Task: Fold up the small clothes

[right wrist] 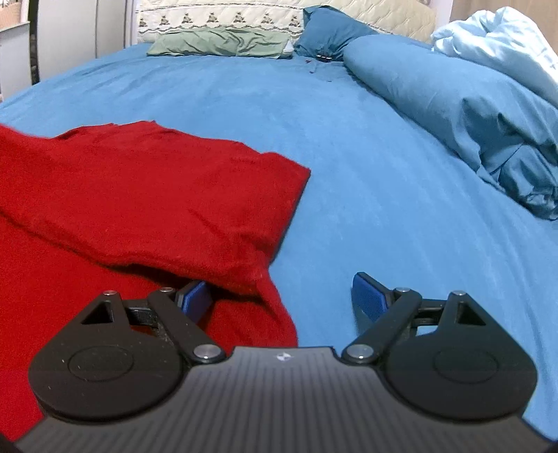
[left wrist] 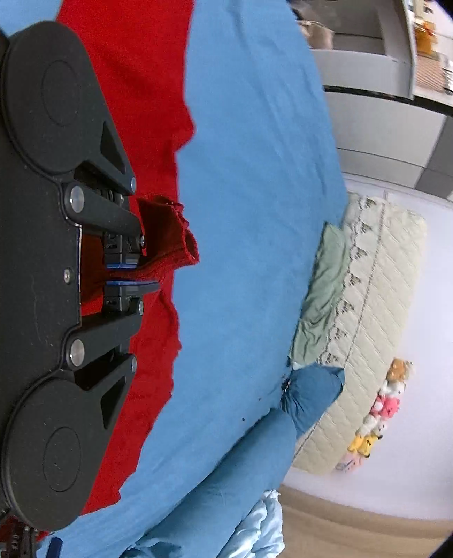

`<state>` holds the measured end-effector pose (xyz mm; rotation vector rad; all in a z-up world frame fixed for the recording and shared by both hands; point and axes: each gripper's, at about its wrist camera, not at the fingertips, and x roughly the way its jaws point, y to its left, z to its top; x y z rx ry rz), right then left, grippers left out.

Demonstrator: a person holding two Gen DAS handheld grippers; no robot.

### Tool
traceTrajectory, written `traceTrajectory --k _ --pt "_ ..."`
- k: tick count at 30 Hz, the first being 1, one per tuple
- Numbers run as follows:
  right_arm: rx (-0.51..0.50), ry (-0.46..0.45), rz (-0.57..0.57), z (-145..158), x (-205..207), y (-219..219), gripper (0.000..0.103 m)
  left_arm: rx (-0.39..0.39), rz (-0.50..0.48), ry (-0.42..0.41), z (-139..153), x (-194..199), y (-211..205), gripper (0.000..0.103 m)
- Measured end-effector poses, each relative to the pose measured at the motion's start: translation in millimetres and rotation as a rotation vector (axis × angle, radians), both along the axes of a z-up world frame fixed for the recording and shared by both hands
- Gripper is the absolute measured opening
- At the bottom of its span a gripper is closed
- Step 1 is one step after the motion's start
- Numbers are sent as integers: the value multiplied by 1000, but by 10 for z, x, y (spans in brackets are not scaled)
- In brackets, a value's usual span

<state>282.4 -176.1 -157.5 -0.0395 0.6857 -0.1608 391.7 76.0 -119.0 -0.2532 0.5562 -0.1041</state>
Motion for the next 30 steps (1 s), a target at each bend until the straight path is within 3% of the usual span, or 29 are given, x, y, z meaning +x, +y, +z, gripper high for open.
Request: traceTrajectory --k 3,5,9,11,15,17,19,21,25,28,30 --pt "-83 -3 -97 50 20 -34 100 -17 -9 9 -31 -29 42 6" --pt "-75 1 -136 72 -58 -138 100 -15 -31 17 -58 -60 96 6" --pt "-65 36 -109 -10 -212 -261 100 34 -73 65 -213 -161 161 8" --pt "-67 41 -76 -31 -255 -290 100 60 -83 108 -292 -212 190 19" --pt "-72 75 -34 76 -301 -337 101 159 -83 145 -266 -478 279 30" --pt "-64 80 -13 196 -360 -317 101 197 -91 126 -163 -637 311 62" --pt "-15 32 38 334 -433 -256 102 213 -102 80 -44 -708 303 75" --pt "33 3 94 413 -389 -125 102 218 -114 55 55 -623 269 78" --pt "68 -30 148 404 -115 149 102 203 -79 130 -18 -128 267 75" --pt "90 -24 143 352 55 292 102 170 -91 216 -175 152 271 64" --pt "95 -19 146 335 124 367 102 160 -95 240 -240 224 272 20"
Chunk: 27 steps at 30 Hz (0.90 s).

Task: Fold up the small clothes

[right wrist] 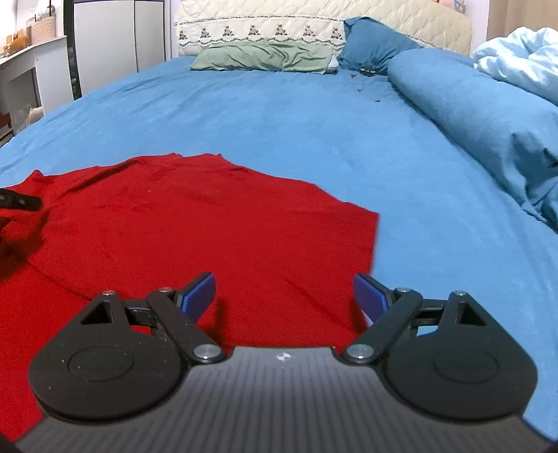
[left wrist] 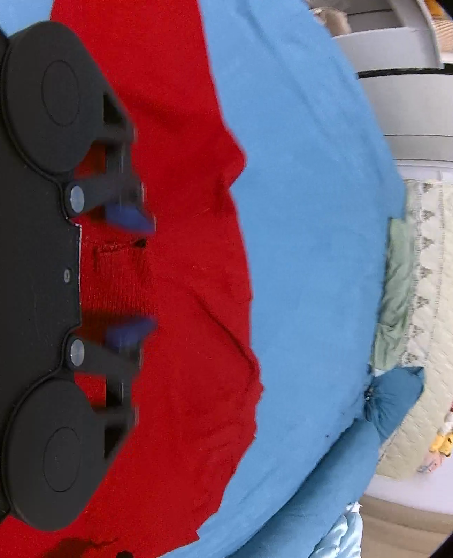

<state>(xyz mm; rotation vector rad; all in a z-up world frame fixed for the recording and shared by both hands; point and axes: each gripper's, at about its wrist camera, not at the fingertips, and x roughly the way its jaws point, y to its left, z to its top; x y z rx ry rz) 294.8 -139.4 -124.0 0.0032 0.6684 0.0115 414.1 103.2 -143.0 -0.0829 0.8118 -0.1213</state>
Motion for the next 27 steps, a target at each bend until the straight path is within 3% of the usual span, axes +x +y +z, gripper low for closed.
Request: traceTrajectory --k 1,4,5,6,7,8,10,12,16,20,22,27 --pt "-2 1 1 -13 19 16 102 2 0 -18 -1 -21 -3 9" --pt "-21 -4 5 -21 30 53 102 67 -17 -234 128 -338 -143 10" --pt "-23 -9 7 -23 33 52 102 128 -24 -307 148 -458 -206 20" --pt "-21 -12 9 -36 39 45 102 179 -15 -335 144 -517 -252 23" --pt "-19 -14 14 -52 44 39 102 219 4 -346 124 -557 -280 39" --pt "-17 -17 19 -72 49 31 102 233 22 -344 103 -585 -276 59" --pt "-12 -12 27 -118 51 34 102 193 18 -349 100 -660 -236 71" --pt "-3 -13 41 -144 28 40 102 143 -29 -350 118 -703 -227 71" --pt "-5 -1 68 -243 -4 31 102 80 -162 -250 35 -569 -343 74" --pt "60 38 41 -390 -70 -169 102 71 -93 -119 -184 -195 -296 75" --pt "73 38 43 -396 -119 -223 102 27 -71 -133 -212 -127 -181 77" --pt "29 38 73 -332 -163 -178 103 20 -67 -121 -83 -202 -217 80"
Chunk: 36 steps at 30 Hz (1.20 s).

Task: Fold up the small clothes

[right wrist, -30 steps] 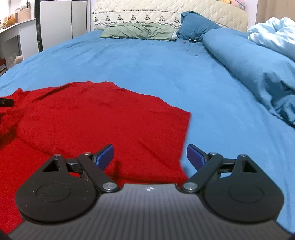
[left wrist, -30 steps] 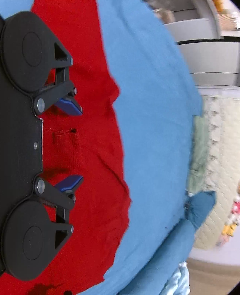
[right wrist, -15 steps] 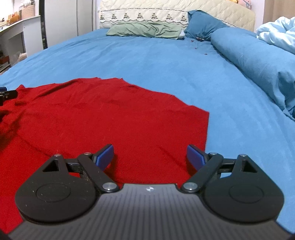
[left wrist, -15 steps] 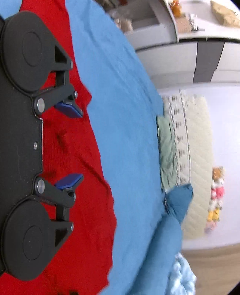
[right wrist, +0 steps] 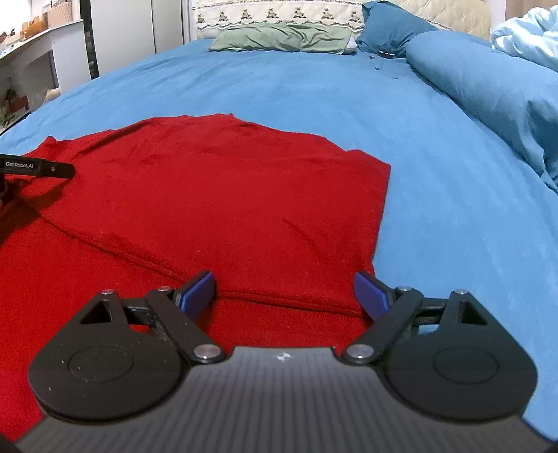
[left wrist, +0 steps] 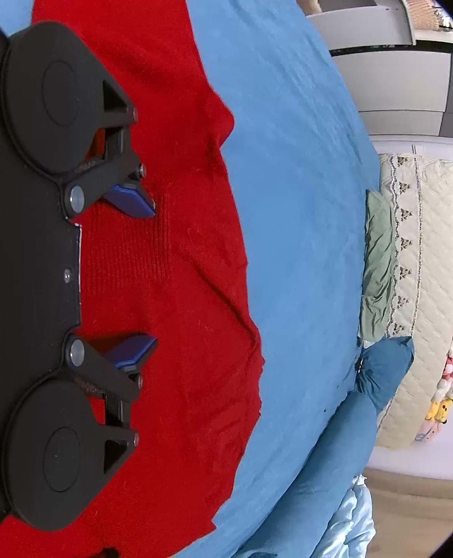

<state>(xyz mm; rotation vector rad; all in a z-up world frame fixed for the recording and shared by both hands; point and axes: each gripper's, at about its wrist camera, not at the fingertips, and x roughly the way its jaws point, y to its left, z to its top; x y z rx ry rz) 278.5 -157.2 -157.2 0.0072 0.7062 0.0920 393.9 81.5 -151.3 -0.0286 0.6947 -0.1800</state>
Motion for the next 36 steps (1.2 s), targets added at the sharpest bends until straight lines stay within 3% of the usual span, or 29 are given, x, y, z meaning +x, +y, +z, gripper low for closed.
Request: traceTrajectory --k 4,7,12,14,16,21,24,26,32,36 --pt "-19 -98 -11 210 148 17 103 -35 5 -53 120 -218 14 94" --pt "-51 -72 -45 242 515 70 103 -54 20 -43 145 -278 97 93" --pt "49 19 -86 21 1048 -46 103 -9 57 -45 118 -364 200 94" --pt "102 37 -102 -68 1123 -113 103 -13 87 -43 120 -408 263 94" --pt "83 40 -97 -62 1128 -85 103 -32 106 -34 171 -429 326 94" --pt "13 63 -117 223 1029 67 103 44 308 -36 593 -608 474 94" --pt "-12 32 -60 553 758 270 103 39 401 -59 875 -775 722 103" --pt "31 15 -13 788 576 385 103 21 457 -58 977 -828 967 103" --pt "114 7 109 1187 356 858 103 -120 661 -18 895 -1048 1949 103" --pt "115 0 179 1226 390 1319 103 -150 793 34 688 -1186 2546 100"
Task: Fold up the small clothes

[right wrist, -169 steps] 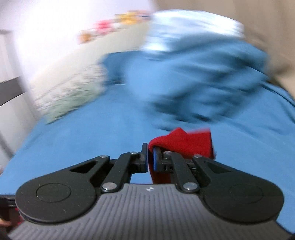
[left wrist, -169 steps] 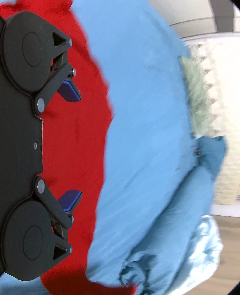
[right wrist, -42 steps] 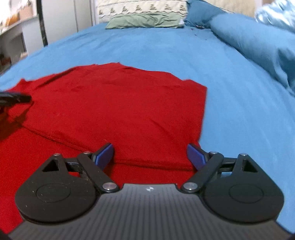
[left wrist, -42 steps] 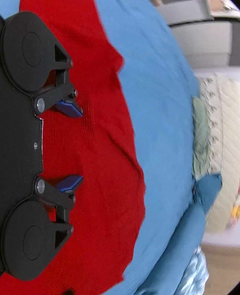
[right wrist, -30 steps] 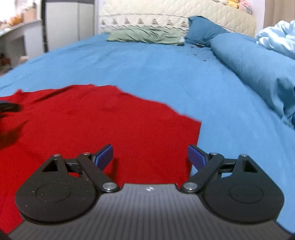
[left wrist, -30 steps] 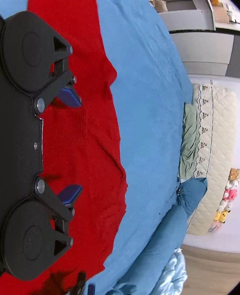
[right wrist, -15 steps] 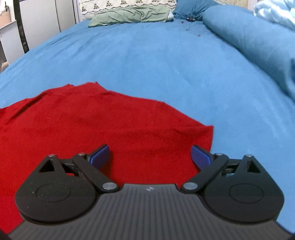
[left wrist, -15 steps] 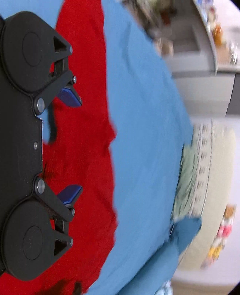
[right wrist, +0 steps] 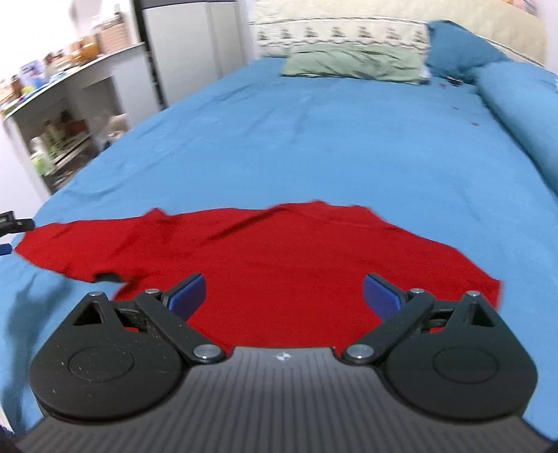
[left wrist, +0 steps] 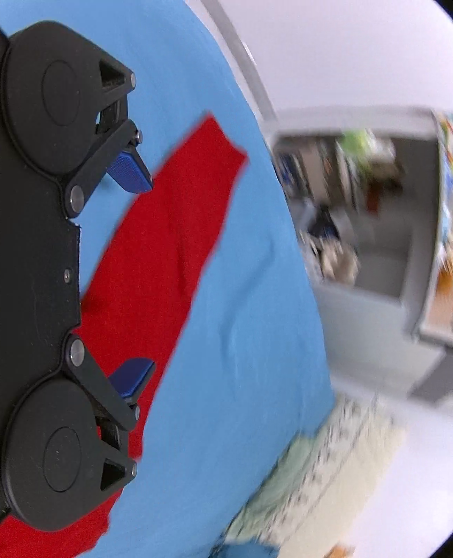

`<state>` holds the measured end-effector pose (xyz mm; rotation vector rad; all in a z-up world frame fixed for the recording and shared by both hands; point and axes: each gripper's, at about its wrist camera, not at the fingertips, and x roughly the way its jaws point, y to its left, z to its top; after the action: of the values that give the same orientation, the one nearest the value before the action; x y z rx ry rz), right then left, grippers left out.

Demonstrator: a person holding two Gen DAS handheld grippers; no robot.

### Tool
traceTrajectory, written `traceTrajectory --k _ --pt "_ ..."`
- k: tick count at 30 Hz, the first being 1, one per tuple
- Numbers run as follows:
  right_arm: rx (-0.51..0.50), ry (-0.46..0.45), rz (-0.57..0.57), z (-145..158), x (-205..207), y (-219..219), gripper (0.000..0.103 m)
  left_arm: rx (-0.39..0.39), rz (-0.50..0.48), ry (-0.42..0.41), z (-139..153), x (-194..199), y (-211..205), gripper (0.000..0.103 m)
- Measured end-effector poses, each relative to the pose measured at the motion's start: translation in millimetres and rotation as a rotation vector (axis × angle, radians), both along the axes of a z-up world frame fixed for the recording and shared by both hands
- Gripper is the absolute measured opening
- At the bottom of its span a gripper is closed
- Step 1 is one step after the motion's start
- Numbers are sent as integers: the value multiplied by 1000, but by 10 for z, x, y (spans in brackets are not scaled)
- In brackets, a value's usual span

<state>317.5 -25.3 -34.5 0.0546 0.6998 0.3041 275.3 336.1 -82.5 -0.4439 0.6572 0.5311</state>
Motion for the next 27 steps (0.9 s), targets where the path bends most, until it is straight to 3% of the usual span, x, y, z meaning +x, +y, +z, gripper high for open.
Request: traceTrajectory --k 3,10,16,18,20,23,27 --pt "11 2 47 -29 20 307 103 -51 65 14 -152 -59 362 96" --pt "59 43 115 -125 86 826 103 -167 155 38 -465 -30 828 67" --pt "49 28 129 -153 141 1034 103 -203 164 -18 -503 -92 938 64" --pt "38 25 132 -167 168 1079 103 -204 172 -35 -526 -71 976 48" --pt "39 23 132 -191 187 1092 103 -211 171 -54 -564 -40 1013 4" --pt "58 26 121 -221 201 1081 103 -250 176 -98 -611 -21 1063 4" --pt "84 26 96 -220 187 988 103 -156 140 -159 -315 -17 897 4"
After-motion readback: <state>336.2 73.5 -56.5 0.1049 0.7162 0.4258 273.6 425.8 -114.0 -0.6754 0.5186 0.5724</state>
